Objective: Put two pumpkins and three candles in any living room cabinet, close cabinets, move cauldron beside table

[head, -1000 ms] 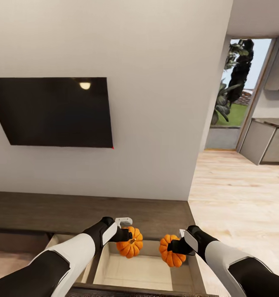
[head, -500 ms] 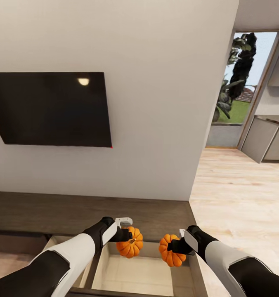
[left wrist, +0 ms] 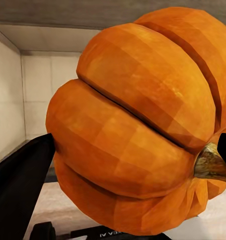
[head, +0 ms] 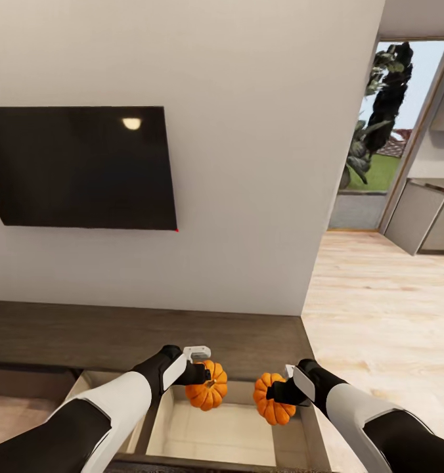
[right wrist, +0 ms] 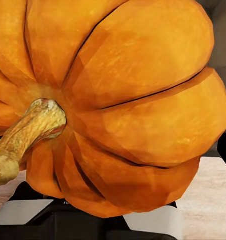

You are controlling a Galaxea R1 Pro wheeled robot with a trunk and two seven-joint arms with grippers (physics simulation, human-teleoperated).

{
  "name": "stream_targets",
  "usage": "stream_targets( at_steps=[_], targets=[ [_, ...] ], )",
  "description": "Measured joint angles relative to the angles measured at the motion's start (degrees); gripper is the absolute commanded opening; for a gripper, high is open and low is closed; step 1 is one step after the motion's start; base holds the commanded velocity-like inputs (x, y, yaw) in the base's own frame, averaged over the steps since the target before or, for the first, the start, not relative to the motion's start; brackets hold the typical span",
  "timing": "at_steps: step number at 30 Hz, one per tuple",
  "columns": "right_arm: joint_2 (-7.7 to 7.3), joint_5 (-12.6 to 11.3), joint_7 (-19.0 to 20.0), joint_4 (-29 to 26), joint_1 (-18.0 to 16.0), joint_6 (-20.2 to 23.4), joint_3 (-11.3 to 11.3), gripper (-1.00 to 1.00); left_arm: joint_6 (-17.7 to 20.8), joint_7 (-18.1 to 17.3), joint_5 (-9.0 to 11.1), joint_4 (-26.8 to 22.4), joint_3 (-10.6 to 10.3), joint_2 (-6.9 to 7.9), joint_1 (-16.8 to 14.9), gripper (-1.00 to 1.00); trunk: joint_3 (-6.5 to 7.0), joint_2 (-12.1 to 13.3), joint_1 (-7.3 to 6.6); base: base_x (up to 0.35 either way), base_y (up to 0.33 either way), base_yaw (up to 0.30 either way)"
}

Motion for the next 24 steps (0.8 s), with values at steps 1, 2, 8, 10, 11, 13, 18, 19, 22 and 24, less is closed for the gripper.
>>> stream_targets(
  at_steps=[1,2,8,10,11,13,18,19,22,24],
  targets=[
    [0.00,0.0,0.0,0.0,0.0,0.0,0.0,-1.00,-0.1,0.0,0.0,0.0,0.0,0.00,0.0,-1.00,-0.09,0.0,0.00,0.000,0.000,0.000],
    [0.00,0.0,0.0,0.0,0.0,0.0,0.0,-1.00,-0.1,0.0,0.0,0.0,0.0,0.00,0.0,-1.00,-0.19,0.0,0.00,0.000,0.000,0.000],
    [0.00,0.0,0.0,0.0,0.0,0.0,0.2,-1.00,-0.2,0.0,0.1,0.0,0.0,0.00,0.0,-1.00,-0.74,0.0,0.00,0.000,0.000,0.000],
    [0.00,0.0,0.0,0.0,0.0,0.0,0.2,-1.00,-0.2,0.0,0.0,0.0,0.0,0.00,0.0,-1.00,-0.92,0.0,0.00,0.000,0.000,0.000],
    [0.00,0.0,0.0,0.0,0.0,0.0,0.2,-1.00,-0.2,0.0,0.0,0.0,0.0,0.00,0.0,-1.00,-1.02,0.0,0.00,0.000,0.000,0.000],
    [0.00,0.0,0.0,0.0,0.0,0.0,0.2,-1.00,-0.3,0.0,0.1,0.0,0.0,0.00,0.0,-1.00,-1.20,0.0,0.00,0.000,0.000,0.000],
    [0.00,0.1,0.0,0.0,0.0,0.0,0.2,-1.00,-0.6,0.0,0.0,0.1,0.0,0.00,0.0,-1.00,-1.66,0.0,0.00,0.000,0.000,0.000],
    [0.00,0.1,0.0,0.0,0.0,-0.1,0.2,-1.00,-0.6,-0.1,0.0,0.1,0.0,0.00,0.0,-1.00,-1.76,0.0,0.00,0.000,0.000,0.000],
    [0.00,0.1,0.1,0.0,0.0,-0.6,0.2,-1.00,-1.0,-1.1,0.2,0.1,0.1,0.00,0.0,-1.00,-2.03,0.0,0.00,0.000,0.000,0.000],
    [0.00,0.1,0.1,0.0,0.0,-1.1,0.3,-1.00,-1.9,-2.2,0.4,0.3,0.1,0.00,0.0,-1.00,-2.22,0.0,0.00,0.000,0.000,0.000]
  ],
)
